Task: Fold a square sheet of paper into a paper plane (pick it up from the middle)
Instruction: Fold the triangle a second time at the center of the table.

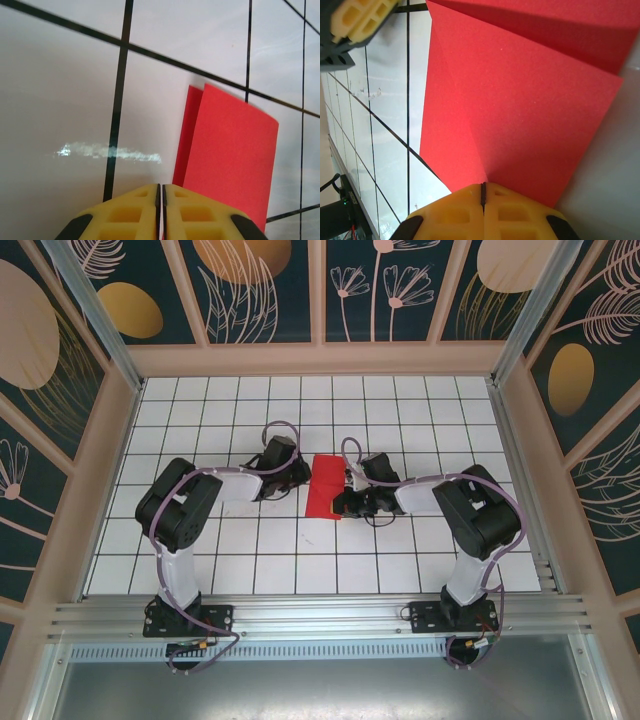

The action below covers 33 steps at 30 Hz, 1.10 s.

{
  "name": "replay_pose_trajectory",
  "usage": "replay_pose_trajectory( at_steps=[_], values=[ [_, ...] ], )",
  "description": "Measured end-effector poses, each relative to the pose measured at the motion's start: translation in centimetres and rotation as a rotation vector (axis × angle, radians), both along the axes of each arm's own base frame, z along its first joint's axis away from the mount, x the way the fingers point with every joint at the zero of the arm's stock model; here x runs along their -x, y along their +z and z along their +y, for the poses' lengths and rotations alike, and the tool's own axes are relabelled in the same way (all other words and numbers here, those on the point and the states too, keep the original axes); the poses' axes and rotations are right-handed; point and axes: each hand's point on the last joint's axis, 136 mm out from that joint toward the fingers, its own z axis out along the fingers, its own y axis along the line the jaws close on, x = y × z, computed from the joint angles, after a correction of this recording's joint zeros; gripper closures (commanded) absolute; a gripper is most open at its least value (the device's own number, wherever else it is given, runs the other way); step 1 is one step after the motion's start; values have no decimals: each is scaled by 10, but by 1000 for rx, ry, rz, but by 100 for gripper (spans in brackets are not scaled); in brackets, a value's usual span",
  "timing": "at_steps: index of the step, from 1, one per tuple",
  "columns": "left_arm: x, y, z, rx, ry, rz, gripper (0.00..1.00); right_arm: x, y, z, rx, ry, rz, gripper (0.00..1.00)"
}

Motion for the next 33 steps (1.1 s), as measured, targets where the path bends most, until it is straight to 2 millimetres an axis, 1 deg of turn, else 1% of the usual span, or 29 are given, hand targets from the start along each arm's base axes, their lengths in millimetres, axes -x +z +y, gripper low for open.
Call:
replay_pose_trajectory(
  at_steps=[3, 5, 7, 9, 11, 16, 21, 30, 33],
  values=[
    [-1, 6, 0, -6, -8, -9, 88, 0, 0, 0, 0, 0, 0, 100],
    [0, 15, -2, 12, -21, -18, 89, 0, 0, 0, 0, 0, 0, 100],
    [2, 32, -10, 62, -53, -40, 91, 0, 0, 0, 0, 0, 0, 100],
    [7, 43, -17, 117, -88, -52, 92, 0, 0, 0, 0, 1, 1, 100],
    [15, 48, -25, 173, -126, -46, 92, 0, 0, 0, 0, 1, 1, 100],
    [38, 39, -40, 246, -191, 19, 93, 0, 1, 0, 1, 1, 4, 100],
    [49, 28, -54, 291, -228, 62, 93, 0, 1, 1, 3, 1, 8, 100],
    [54, -3, -53, 272, -213, 123, 94, -1, 1, 1, 8, 2, 17, 100],
    [53, -4, -53, 276, -214, 114, 94, -1, 1, 1, 12, 4, 20, 100]
  ],
)
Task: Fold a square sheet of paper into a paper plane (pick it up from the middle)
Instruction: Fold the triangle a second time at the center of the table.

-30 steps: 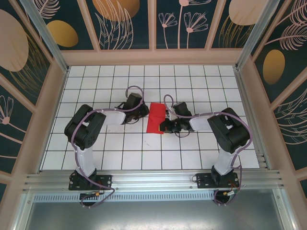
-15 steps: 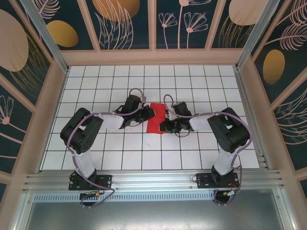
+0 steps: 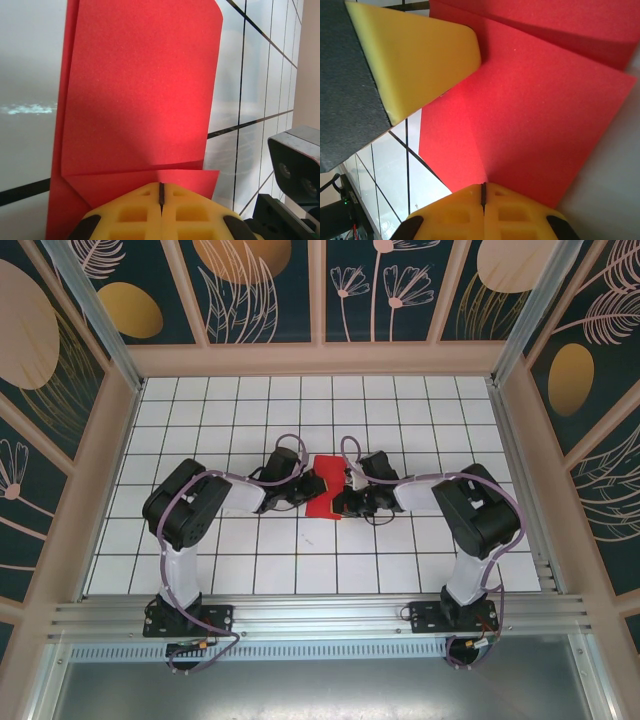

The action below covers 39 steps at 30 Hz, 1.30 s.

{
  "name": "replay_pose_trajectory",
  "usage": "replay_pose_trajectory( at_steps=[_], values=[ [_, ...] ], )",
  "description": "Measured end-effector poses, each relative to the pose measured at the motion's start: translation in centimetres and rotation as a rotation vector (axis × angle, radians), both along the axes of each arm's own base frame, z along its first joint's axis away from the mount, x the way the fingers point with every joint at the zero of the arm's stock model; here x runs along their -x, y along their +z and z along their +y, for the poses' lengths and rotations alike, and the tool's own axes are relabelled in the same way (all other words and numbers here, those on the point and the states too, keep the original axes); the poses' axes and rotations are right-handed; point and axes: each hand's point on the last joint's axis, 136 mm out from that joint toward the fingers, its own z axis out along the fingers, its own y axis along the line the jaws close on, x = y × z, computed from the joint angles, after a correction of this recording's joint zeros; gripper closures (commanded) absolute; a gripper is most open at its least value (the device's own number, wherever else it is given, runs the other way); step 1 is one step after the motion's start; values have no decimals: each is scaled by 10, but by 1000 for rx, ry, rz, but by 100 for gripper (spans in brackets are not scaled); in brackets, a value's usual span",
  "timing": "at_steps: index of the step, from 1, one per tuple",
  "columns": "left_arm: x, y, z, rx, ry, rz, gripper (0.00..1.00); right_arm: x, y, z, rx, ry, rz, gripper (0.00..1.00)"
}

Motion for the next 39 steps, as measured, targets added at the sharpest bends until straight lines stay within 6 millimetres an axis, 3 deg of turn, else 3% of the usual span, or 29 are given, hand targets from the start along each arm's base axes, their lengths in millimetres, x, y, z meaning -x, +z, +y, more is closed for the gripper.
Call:
replay_pose_trajectory(
  at_steps=[7, 14, 20, 31, 39],
  values=[
    [0, 0, 0, 4, 1, -10, 94, -1, 4, 1, 21, 11, 20, 100],
    [0, 0, 0, 4, 1, -11, 94, -14, 19, 11, 8, 19, -4, 100],
    [0, 0, 1, 2, 3, -12, 94, -16, 0, 14, 40, 23, 32, 100],
    [-2, -1, 2, -12, 12, -21, 95, -14, 1, 12, 57, 43, 4, 100],
    [-2, -1, 2, -14, 14, -23, 96, 2, 0, 2, 65, 55, 16, 100]
  ],
)
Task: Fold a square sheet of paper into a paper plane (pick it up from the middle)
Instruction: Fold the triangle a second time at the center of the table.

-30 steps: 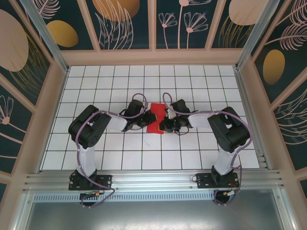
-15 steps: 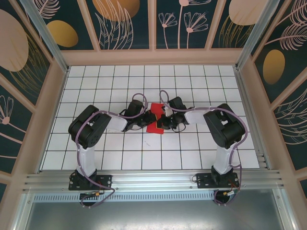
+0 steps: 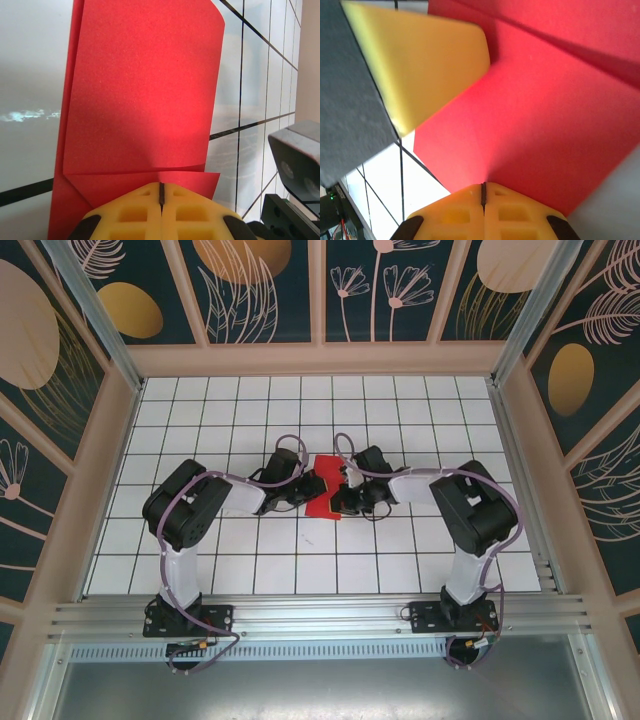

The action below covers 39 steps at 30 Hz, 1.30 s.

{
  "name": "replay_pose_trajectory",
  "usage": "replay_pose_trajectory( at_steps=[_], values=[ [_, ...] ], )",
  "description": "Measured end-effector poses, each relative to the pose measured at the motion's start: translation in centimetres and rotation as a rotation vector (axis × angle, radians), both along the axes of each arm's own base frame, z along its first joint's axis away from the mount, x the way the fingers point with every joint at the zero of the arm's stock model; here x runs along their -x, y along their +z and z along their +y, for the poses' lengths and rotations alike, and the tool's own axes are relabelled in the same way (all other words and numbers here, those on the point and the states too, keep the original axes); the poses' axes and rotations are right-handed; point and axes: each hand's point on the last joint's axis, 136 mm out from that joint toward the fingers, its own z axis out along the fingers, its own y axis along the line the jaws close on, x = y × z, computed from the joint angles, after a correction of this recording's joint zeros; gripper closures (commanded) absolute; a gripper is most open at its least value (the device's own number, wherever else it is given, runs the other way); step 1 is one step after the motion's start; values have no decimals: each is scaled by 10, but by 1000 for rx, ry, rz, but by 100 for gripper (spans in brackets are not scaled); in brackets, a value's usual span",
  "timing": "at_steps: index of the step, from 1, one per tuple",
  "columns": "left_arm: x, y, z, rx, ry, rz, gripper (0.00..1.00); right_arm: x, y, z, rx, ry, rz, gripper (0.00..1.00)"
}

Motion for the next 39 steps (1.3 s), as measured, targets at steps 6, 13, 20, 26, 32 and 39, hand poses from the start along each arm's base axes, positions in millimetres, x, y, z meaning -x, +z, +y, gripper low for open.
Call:
replay_pose_trajectory(
  at_steps=[6, 13, 20, 26, 32, 39],
  values=[
    [0, 0, 0, -2, 1, 1, 96, 4, -1, -2, -8, 6, -4, 100],
    [0, 0, 0, -3, 1, 0, 96, 9, -1, -5, -12, 6, -9, 100],
    [0, 0, 0, -5, 1, 2, 96, 18, -1, -10, -13, 7, -5, 100],
    [0, 0, 0, -10, 2, -1, 96, 23, -2, -14, -30, 7, -1, 100],
    [0, 0, 1, -14, 5, -2, 96, 30, -2, -20, -44, 4, -10, 100],
    [0, 1, 1, -19, 2, -9, 94, 42, 5, -33, -50, -16, 30, 92]
  ],
)
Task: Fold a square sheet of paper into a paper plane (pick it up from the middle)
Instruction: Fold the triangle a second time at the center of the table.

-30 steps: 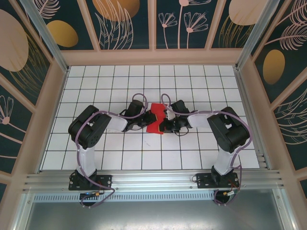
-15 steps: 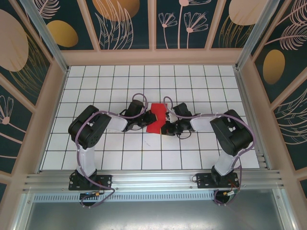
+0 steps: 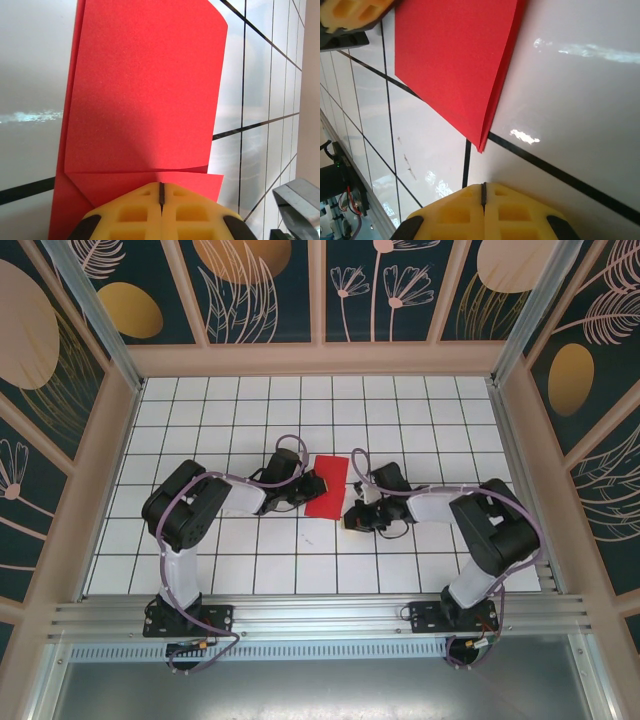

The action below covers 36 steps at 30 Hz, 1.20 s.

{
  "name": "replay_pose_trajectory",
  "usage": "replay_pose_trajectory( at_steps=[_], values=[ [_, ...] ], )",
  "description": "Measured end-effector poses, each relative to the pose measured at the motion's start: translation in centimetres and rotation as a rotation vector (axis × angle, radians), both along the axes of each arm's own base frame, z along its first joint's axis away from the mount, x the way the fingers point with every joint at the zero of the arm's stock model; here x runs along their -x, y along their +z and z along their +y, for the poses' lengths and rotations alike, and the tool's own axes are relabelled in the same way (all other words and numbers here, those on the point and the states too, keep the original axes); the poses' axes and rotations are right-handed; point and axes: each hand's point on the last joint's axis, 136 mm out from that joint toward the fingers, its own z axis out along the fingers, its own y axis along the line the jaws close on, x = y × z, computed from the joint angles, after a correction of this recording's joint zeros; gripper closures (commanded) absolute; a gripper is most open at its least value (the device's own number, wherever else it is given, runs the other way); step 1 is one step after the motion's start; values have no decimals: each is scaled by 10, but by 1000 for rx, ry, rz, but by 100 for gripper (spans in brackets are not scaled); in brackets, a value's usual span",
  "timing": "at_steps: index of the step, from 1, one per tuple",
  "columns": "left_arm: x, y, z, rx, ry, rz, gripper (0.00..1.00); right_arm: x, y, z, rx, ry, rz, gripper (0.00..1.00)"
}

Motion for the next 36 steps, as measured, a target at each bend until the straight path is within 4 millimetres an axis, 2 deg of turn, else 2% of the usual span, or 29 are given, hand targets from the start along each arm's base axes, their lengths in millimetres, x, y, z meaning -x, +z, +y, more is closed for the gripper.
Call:
replay_pose_trajectory(
  at_steps=[4, 7, 8, 10, 11, 12, 15, 17, 20, 24, 26, 31, 36],
  values=[
    [1, 1, 3, -19, 2, 1, 90, -16, 29, -3, -8, -39, -88, 85],
    [4, 5, 6, -31, -2, 10, 86, -41, 69, -8, -1, -107, -245, 79],
    [5, 9, 6, -31, -4, 7, 83, -49, 84, -12, 4, -141, -307, 73],
    [3, 22, 5, -24, -10, -18, 80, -60, 112, -23, 10, -213, -413, 56],
    [2, 32, 4, -15, -12, -37, 80, -64, 124, -29, 9, -251, -462, 28],
    [0, 42, 4, -6, -10, -59, 79, -69, 138, -36, 6, -302, -511, 22],
    [-6, 72, 7, 7, 15, -135, 77, -79, 160, -57, 1, -445, -599, 28],
    [-8, 87, 12, 10, 39, -173, 77, -84, 155, -65, 5, -485, -593, 28],
    [-7, 95, 17, 9, 58, -198, 78, -96, 123, -62, 36, -477, -507, 38],
    [4, 73, 27, -25, 66, -158, 79, -97, 75, -45, 54, -416, -357, 36],
    [9, 64, 32, -43, 71, -141, 80, -94, 63, -38, 49, -397, -316, 36],
    [14, 56, 46, -80, 108, -146, 79, -98, 49, -25, 43, -370, -269, 35],
    [12, 68, 53, -75, 147, -198, 78, -103, 41, -18, 33, -367, -245, 35]
  ],
)
